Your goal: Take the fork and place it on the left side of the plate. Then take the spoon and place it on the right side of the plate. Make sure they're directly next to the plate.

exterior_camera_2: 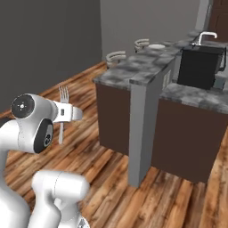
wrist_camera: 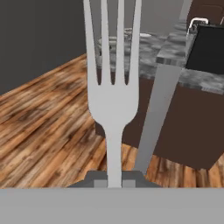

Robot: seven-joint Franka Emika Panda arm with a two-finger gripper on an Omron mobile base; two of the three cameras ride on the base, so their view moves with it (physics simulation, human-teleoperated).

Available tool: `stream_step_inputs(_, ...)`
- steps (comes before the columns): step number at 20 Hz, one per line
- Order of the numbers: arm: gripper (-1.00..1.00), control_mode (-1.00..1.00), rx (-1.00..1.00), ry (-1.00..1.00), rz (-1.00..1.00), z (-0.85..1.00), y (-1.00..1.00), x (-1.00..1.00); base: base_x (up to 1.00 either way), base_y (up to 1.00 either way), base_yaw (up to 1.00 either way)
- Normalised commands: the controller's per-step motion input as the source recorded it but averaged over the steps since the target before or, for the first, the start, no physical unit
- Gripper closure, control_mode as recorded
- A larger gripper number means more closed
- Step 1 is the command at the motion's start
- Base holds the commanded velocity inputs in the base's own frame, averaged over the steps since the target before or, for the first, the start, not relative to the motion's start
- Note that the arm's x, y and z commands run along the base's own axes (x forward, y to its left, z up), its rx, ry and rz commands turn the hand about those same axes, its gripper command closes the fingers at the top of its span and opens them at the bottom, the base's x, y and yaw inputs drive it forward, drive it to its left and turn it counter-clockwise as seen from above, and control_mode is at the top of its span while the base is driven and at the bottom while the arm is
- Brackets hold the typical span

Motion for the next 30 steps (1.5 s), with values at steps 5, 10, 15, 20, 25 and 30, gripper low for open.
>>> stream_step_inputs(5,1.0,1.0,0.0,0.0,0.0,0.0,0.0,0.0,0.99,1.0,-0.25)
stream_step_inputs(10,1.0,1.0,0.0,0.0,0.0,0.0,0.0,0.0,0.97,0.92,-0.34)
stream_step_inputs(15,1.0,1.0,0.0,0.0,0.0,0.0,0.0,0.0,0.93,0.77,-0.44)
stream_step_inputs(20,1.0,1.0,0.0,0.0,0.0,0.0,0.0,0.0,0.84,0.69,-0.48)
stream_step_inputs(25,1.0,1.0,0.0,0.0,0.0,0.0,0.0,0.0,0.7,0.83,-0.44)
stream_step_inputs(30,1.0,1.0,0.0,0.0,0.0,0.0,0.0,0.0,0.61,0.96,-0.39)
